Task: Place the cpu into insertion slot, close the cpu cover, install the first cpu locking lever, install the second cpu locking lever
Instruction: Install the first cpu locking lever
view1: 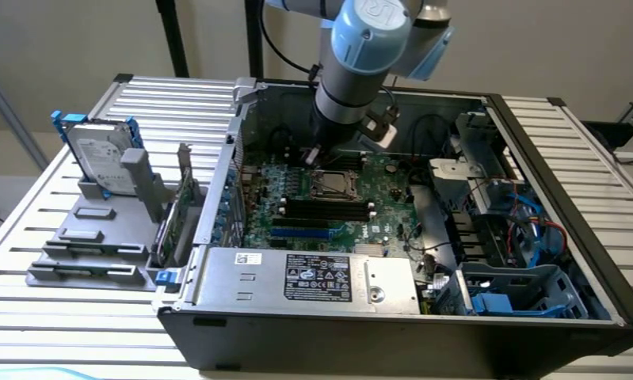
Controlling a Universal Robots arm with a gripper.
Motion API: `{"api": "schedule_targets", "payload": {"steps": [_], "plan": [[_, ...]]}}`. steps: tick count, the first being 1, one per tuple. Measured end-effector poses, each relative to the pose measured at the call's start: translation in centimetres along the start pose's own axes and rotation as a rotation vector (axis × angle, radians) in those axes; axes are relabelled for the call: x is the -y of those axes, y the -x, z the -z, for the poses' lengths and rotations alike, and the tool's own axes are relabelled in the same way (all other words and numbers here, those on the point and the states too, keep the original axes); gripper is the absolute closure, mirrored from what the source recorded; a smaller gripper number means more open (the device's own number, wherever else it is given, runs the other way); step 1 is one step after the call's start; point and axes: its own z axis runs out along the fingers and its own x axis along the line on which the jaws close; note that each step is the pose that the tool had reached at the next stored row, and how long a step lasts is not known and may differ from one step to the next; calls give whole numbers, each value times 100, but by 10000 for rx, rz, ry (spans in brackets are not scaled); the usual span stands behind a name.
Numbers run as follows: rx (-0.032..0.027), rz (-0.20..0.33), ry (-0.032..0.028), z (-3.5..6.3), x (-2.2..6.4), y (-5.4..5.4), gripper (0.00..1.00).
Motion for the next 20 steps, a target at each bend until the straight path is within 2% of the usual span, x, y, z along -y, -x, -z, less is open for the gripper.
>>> {"api": "schedule_targets", "payload": {"steps": [10, 20], "plan": [[48, -6, 30, -19, -49, -45, 89], [156, -18, 96, -26, -132, -95, 89]]}}
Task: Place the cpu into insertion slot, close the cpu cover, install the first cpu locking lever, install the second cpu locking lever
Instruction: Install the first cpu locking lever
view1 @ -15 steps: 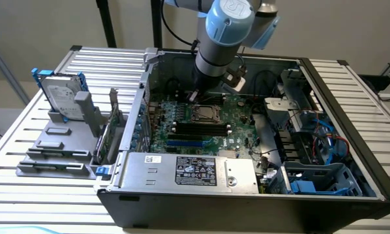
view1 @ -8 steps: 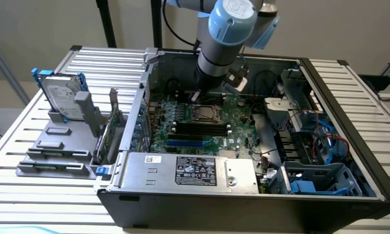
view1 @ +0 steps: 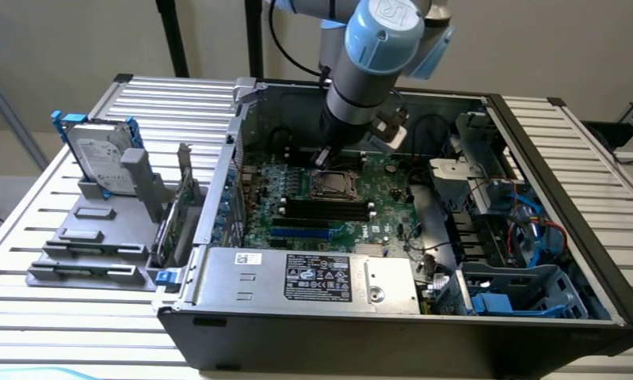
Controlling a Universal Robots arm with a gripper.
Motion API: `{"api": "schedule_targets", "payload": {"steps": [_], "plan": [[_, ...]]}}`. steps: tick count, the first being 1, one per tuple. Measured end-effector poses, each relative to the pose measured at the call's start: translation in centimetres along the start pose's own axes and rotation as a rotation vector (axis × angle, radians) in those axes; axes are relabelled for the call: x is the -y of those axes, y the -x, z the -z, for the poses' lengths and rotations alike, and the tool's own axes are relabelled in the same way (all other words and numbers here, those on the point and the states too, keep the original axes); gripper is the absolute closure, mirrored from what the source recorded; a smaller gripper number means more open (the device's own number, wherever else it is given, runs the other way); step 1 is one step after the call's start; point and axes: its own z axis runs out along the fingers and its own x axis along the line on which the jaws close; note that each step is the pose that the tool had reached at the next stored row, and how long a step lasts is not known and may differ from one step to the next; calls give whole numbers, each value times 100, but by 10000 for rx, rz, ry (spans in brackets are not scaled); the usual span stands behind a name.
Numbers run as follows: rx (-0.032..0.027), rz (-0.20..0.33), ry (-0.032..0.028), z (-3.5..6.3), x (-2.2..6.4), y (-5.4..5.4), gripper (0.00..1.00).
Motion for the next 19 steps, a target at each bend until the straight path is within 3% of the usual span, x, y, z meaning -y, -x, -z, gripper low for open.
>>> {"api": "schedule_targets", "payload": {"steps": [19], "plan": [[182, -22, 110, -19, -124, -77, 89]]}}
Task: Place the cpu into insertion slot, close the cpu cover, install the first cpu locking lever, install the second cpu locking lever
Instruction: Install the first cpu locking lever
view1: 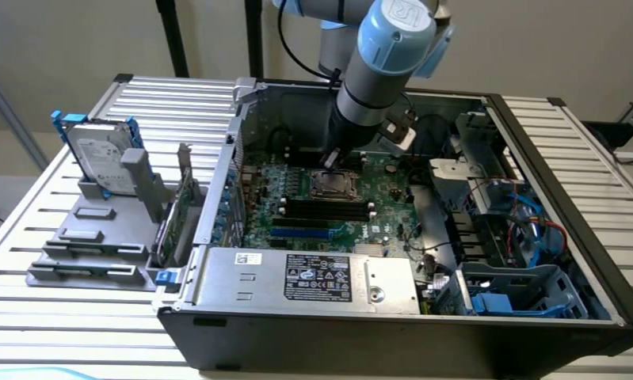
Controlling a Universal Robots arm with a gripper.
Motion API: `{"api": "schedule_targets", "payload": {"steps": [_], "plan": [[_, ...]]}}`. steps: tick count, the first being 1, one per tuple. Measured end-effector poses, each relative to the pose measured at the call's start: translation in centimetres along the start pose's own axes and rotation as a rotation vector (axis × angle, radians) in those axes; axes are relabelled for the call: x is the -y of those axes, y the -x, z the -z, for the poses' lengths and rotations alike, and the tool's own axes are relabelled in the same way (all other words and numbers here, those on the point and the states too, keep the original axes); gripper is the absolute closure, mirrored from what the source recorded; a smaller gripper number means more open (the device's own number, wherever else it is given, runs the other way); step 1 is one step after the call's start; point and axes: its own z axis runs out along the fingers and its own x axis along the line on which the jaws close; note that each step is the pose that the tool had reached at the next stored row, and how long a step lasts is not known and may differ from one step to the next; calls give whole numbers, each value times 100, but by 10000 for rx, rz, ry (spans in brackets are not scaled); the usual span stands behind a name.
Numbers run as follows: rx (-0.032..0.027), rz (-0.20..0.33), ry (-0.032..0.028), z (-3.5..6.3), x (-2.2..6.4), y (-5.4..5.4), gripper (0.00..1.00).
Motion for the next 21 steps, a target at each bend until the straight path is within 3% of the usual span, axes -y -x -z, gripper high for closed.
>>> {"api": "schedule_targets", "payload": {"steps": [13, 21], "plan": [[33, -4, 19, -6, -95, -61, 89], [53, -19, -19, -5, -122, -77, 89]]}}
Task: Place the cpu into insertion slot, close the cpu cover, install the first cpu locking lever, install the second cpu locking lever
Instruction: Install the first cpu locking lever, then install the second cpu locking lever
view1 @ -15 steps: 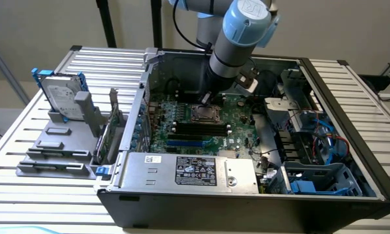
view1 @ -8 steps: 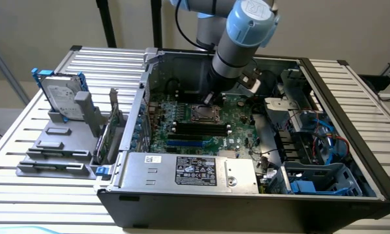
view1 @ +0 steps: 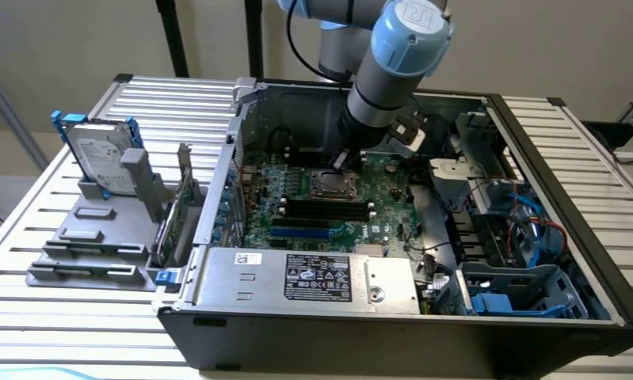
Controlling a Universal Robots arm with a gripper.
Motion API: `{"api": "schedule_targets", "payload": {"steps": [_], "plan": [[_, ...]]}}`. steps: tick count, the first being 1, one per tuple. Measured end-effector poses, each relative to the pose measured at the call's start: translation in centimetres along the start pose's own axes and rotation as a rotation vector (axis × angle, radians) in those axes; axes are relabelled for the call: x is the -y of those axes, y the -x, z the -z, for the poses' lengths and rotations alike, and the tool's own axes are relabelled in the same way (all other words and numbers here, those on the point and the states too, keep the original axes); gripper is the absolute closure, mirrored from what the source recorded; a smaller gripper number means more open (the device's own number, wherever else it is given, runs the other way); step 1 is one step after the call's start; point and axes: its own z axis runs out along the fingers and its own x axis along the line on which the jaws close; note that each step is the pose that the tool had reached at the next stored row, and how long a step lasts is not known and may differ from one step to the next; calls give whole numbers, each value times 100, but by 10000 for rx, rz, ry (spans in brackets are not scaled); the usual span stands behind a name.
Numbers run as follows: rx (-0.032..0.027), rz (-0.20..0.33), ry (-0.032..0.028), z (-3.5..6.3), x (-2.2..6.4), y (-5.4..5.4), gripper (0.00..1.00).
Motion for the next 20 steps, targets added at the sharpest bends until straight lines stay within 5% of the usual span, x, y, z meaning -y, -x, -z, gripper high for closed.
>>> {"api": "schedule_targets", "payload": {"steps": [4, 20], "plan": [[20, -14, -40, 14, 3, -3, 89], [22, -15, -42, 134, 90, 81, 89]]}}
